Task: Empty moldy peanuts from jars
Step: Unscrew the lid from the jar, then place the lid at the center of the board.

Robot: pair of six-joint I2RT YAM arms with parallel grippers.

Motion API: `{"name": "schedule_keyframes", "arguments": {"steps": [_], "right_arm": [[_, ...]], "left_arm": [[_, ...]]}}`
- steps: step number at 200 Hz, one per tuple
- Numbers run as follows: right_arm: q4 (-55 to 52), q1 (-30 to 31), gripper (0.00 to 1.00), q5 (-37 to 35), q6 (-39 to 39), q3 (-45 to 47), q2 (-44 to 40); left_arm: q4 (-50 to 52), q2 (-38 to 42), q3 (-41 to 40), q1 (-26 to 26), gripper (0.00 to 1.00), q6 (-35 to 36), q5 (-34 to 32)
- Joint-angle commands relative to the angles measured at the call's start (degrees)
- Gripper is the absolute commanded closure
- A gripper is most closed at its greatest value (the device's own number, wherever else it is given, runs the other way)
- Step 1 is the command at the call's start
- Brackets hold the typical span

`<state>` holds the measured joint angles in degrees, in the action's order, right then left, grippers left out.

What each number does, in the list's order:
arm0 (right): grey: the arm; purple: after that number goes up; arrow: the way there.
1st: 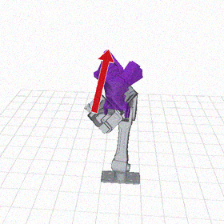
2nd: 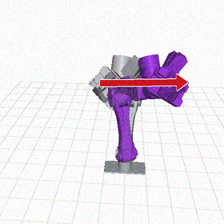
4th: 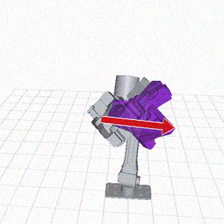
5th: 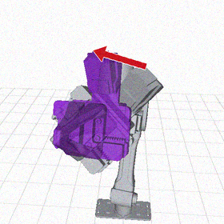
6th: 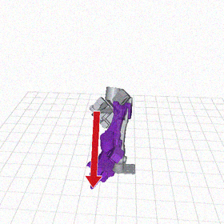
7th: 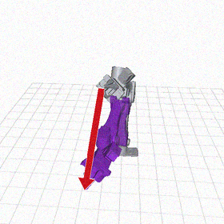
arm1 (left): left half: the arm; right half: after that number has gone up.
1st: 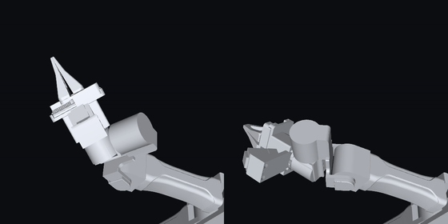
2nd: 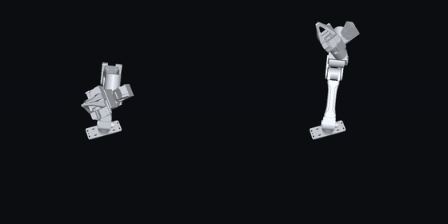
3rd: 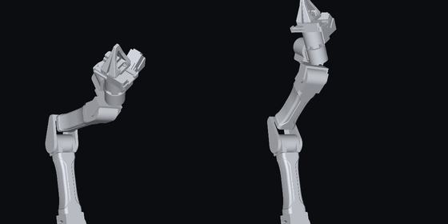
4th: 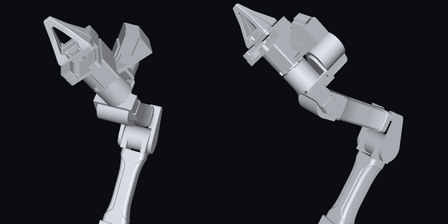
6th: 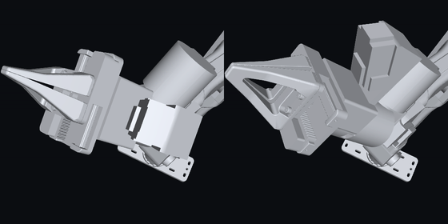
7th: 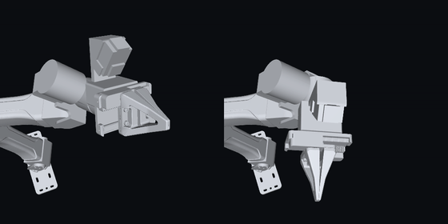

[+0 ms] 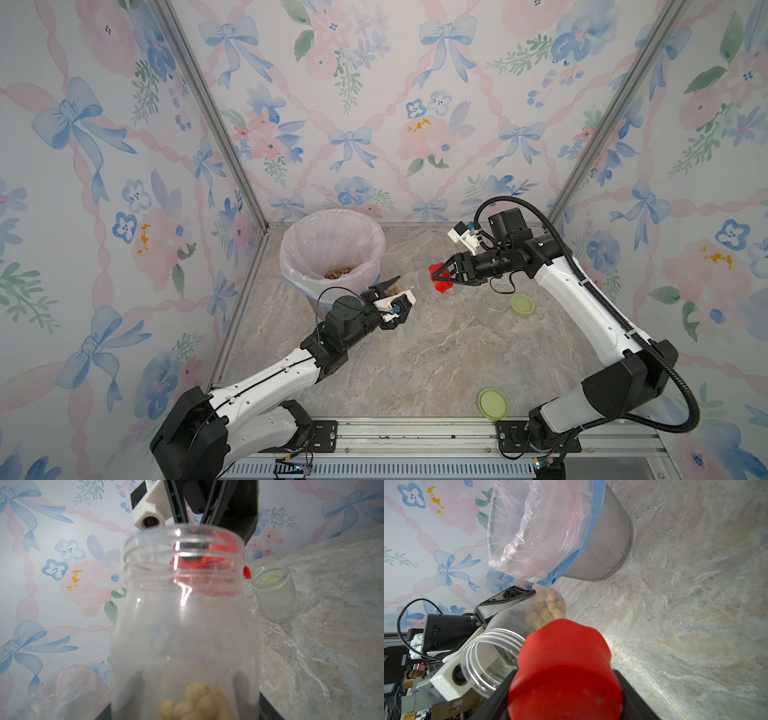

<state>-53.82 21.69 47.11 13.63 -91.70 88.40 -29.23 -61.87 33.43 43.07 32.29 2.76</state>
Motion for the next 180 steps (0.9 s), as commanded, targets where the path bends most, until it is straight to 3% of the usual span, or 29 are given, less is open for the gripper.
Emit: {"name": "schedule_keyframes", "arguments": {"steps": [1,14,44,100,123,180], "right_arm": [[-1.2,-1.9,0.52,-1.1,-1.0,0.7,-0.3],[-1.0,-3.0,0.52,-1.3,-0.9,2.0,-0.8],[-4.1,-1.9,0.54,-9.9,-1.9,4.0,0.3],[0.1,4.8,0.54,-23.6,0.4,13.7,1.7],[0.1,8.9,0.54,-33.2,1.5,15.2,5.4],[2.7,15.0,0.54,-45.4,5.0,13.7,16.3]], "left_arm": [[-3.2,1.5,-0.1,-0.1,1.0,-1.5,0.4],[-3.1,2.2,-0.3,-0.3,1.0,-1.8,-0.1],[-3.1,4.9,0.2,-0.6,1.0,-4.4,1.8],[-3.1,12.2,2.0,-0.9,1.0,-9.9,6.8],[-3.1,14.6,2.8,-1.4,1.0,-10.5,6.0],[3.5,16.1,8.5,-3.7,1.0,-10.1,0.4]]}}
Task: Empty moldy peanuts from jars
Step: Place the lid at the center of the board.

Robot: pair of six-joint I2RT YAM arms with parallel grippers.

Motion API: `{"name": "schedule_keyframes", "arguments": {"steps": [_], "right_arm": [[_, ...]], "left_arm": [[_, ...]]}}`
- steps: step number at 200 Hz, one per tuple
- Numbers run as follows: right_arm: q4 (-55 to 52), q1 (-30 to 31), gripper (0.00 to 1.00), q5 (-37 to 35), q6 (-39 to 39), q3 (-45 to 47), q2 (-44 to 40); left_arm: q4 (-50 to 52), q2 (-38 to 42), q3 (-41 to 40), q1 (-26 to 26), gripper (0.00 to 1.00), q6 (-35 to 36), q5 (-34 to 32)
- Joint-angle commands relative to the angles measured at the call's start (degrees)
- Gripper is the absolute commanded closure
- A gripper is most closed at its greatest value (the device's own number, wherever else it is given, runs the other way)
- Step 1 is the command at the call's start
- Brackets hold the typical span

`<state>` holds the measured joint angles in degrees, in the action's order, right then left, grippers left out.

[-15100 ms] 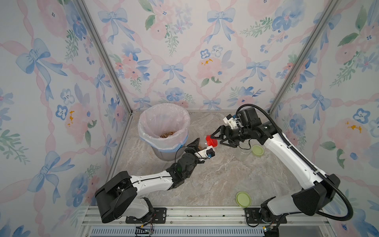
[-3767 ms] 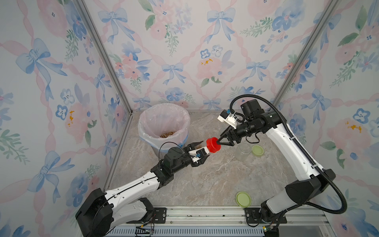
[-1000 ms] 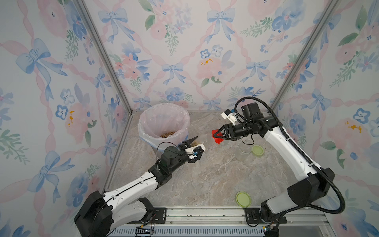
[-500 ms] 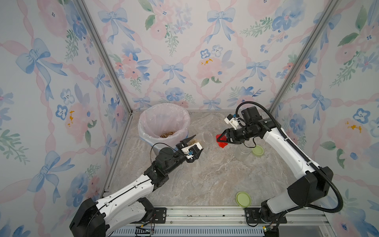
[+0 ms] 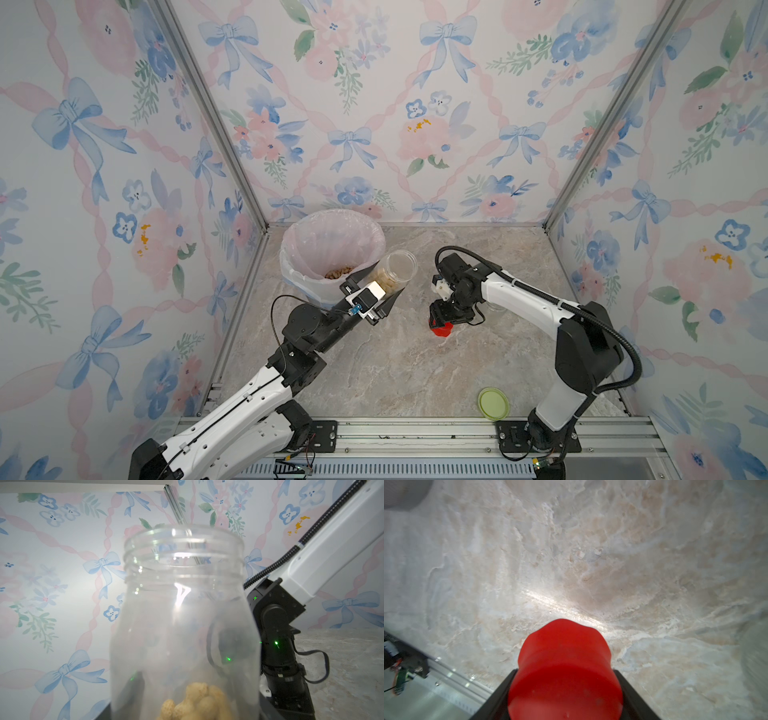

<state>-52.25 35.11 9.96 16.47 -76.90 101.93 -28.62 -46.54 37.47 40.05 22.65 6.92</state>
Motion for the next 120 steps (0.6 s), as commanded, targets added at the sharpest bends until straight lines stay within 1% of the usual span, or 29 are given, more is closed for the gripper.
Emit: {"name": "schedule_keyframes", "arguments": {"steps": [1,19,41,66,86,120], "right_arm": [[1.2,1.6,0.54,-8.4,2.2,-1.2,3.0],[1.3,1.8,0.53,-11.6,2.8,-1.7,5.4],[2.3,1.8,0.52,-13.2,3.0,-1.1,6.8],[2.5,1.8,0.47,-13.8,3.0,-0.7,7.9],[3.2,1.8,0.43,-13.4,2.9,-0.2,7.6],[3.8,1.6,0.34,-13.3,2.6,0.5,8.1]], "left_arm": [[3.0,0.7,4.6,-0.7,1.0,-0.4,-4.0],[5.6,1.1,6.0,-0.6,1.0,0.5,-8.4],[8.4,1.3,7.2,-1.1,1.0,1.3,-13.5],[12.4,0.5,9.2,-1.9,1.0,1.9,-18.6],[14.4,-0.4,10.4,-2.9,1.0,1.9,-20.5],[16.3,-1.4,12.2,-4.6,1.0,1.7,-20.5]]}}
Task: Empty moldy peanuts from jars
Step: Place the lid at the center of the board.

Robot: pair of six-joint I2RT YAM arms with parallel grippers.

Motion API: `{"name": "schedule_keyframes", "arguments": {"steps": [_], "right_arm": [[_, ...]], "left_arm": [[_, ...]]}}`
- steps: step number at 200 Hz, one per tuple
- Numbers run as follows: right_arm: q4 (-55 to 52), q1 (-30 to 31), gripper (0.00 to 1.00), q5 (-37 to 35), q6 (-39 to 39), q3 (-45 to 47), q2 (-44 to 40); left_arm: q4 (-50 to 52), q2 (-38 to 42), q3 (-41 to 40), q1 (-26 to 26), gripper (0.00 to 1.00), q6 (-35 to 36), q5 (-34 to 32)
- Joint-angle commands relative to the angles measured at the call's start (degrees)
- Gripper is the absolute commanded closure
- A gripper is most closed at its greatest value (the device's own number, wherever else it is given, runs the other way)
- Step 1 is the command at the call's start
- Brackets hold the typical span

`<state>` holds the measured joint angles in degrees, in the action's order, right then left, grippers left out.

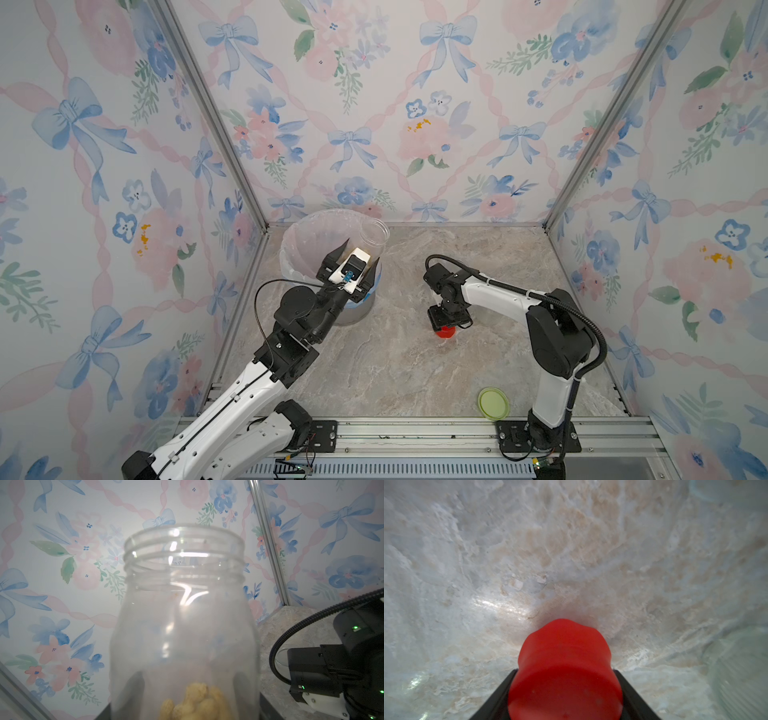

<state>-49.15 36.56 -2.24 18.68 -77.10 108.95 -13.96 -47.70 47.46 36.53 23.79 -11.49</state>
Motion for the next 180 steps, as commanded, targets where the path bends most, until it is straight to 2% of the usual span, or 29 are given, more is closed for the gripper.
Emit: {"name": "schedule_keyframes", "arguments": {"steps": [1,46,113,126,180], "right_arm": [[0.8,0.1,0.33,-1.0,0.4,0.8,1.1],[1.2,-0.4,0.28,-0.7,-0.2,1.6,1.3],[1.3,-0.4,0.13,-1.0,0.0,2.0,-1.2],[0.6,-0.3,0.0,-1.2,0.3,2.0,-3.7],[-3.0,0.2,0.03,-3.7,0.5,1.0,-13.8]], "left_arm": [[1.7,-0.3,2.3,-1.1,1.0,0.6,-2.1],[2.9,-0.3,4.0,-1.6,1.0,1.3,-2.5],[6.4,-1.6,7.4,-2.1,1.0,3.1,-5.0],[7.9,-2.2,8.5,-2.2,1.0,4.1,-6.5],[14.8,-5.4,13.4,-3.2,1.0,11.3,-16.2]]}}
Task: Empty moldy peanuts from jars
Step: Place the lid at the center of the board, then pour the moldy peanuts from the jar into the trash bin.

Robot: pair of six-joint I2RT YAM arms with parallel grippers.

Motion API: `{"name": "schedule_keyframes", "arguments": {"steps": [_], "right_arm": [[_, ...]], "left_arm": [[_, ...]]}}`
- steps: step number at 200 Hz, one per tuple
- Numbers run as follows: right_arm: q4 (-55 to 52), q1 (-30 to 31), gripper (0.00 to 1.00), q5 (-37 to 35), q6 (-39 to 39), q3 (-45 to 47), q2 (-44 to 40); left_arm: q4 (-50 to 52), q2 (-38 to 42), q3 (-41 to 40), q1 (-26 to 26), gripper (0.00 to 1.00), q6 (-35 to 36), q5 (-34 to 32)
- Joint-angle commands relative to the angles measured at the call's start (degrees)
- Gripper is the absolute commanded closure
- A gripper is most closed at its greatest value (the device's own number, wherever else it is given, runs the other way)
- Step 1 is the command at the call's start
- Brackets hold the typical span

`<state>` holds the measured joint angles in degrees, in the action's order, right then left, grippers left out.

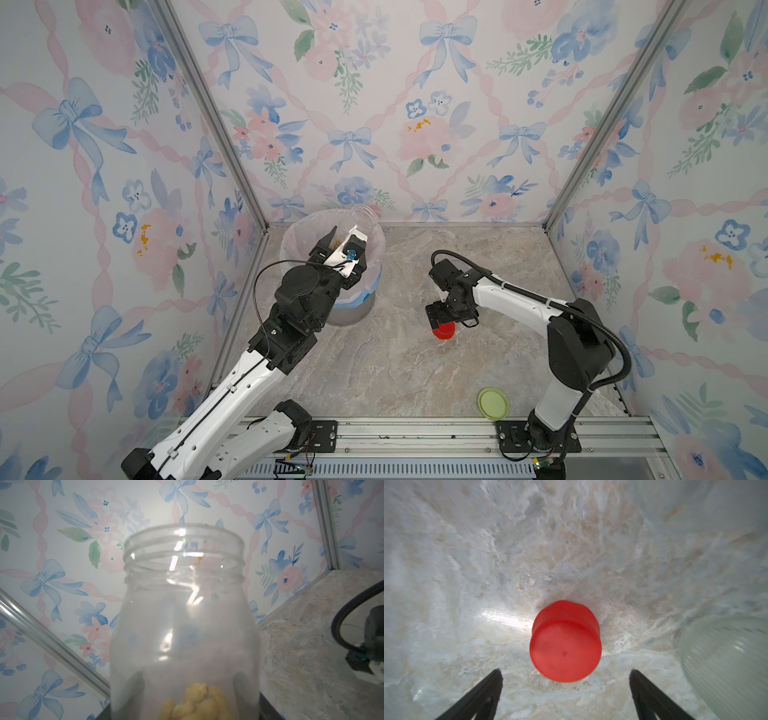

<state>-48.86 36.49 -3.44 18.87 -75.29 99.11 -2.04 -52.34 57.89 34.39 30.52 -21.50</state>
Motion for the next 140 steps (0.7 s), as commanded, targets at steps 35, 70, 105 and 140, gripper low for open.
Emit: {"name": "schedule_keyframes", "arguments": {"steps": [35,70,105,140], "right_arm": [[-2.1,0.0,0.02,-2.4,-0.1,0.7,-10.4],[-0.6,-0.5,0.02,-2.2,-1.1,1.4,-13.7],[4.6,-1.3,0.02,-1.5,-1.4,4.0,-17.5],[10.5,-3.0,0.02,-0.4,-1.7,8.1,-21.9]], "left_arm": [[11.6,-4.5,8.4,-1.6,0.98,9.6,-11.9],[22.4,-9.6,13.3,-2.5,0.97,14.1,-18.2],[27.4,-14.0,14.8,-6.1,0.97,20.5,-24.1],[27.8,-17.6,13.9,-8.3,0.98,32.2,-32.8]]}}
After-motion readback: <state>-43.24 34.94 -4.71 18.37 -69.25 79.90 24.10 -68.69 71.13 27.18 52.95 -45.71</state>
